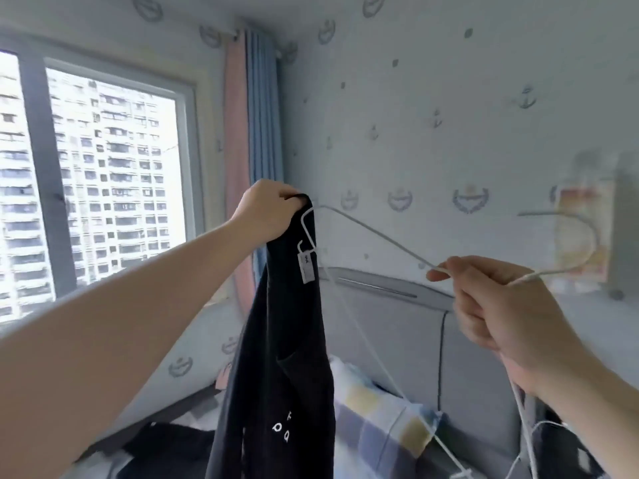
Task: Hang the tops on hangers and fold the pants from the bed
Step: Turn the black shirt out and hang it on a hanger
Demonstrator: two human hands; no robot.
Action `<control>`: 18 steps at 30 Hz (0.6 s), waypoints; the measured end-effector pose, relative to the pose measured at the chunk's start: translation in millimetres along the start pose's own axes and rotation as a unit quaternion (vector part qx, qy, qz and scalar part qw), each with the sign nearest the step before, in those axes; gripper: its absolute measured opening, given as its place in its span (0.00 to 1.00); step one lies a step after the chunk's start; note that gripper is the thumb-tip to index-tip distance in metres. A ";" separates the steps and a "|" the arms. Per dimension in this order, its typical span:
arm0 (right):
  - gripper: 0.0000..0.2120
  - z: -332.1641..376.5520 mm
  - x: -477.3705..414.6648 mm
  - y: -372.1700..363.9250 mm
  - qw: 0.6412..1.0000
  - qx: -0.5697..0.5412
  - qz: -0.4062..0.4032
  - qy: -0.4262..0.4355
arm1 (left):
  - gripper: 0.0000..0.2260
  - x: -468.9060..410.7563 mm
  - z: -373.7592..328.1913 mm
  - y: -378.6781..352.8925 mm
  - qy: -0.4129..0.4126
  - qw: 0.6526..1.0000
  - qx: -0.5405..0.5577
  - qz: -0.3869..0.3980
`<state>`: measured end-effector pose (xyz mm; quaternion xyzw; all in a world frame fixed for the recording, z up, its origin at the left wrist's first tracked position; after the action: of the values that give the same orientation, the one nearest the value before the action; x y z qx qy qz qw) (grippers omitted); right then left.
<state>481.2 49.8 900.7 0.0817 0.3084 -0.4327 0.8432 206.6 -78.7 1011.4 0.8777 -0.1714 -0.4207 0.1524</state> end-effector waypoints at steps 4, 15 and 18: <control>0.15 -88.5 51.4 -61.1 0.997 0.003 0.038 -0.071 | 0.08 58.4 107.1 9.8 0.046 0.998 -0.043 0.030; 0.15 -237.2 194.5 -144.0 0.959 0.065 0.159 -0.226 | 0.08 254.7 306.0 18.0 0.237 0.968 -0.078 0.037; 0.11 -252.8 227.9 -153.0 0.950 0.084 0.186 -0.238 | 0.08 305.5 329.9 11.7 0.274 0.957 -0.080 0.048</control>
<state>347.4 -96.3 584.5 0.1028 0.0404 -0.2997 0.9476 123.1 -261.0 608.8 0.9349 -0.1306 -0.1685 0.2836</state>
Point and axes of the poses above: each hand's wrist, its own x-axis away from the middle knuckle, its own y-axis out of the back of the hand, z = x × y, the point moved 7 cm from there along -x, towards the middle knuckle, and after that the axes turned 6 degrees about -z, right-handed, at the moved point
